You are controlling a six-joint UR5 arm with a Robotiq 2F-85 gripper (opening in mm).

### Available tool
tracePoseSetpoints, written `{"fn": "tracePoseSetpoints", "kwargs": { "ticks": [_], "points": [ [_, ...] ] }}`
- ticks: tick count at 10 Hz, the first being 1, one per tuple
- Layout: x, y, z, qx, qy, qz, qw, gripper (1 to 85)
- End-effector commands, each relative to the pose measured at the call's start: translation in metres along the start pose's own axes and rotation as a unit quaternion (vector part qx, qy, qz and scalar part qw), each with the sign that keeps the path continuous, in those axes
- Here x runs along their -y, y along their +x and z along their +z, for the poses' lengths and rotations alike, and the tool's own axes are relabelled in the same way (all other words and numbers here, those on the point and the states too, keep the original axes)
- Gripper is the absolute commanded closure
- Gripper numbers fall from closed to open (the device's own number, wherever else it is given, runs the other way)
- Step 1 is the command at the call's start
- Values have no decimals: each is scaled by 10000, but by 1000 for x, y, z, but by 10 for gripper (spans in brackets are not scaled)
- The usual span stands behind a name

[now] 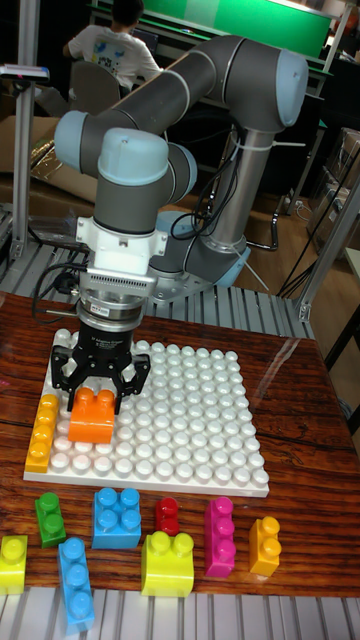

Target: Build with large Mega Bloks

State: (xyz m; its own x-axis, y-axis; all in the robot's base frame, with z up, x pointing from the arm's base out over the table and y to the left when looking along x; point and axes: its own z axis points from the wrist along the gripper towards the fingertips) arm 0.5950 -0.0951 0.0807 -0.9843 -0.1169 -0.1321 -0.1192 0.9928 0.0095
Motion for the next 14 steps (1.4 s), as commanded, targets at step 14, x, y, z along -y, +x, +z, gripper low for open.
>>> {"fn": "tracePoseSetpoints", "kwargs": {
  "ticks": [14],
  "points": [
    [-6,18,14,-151,-8,248,9996,847]
  ]
}}
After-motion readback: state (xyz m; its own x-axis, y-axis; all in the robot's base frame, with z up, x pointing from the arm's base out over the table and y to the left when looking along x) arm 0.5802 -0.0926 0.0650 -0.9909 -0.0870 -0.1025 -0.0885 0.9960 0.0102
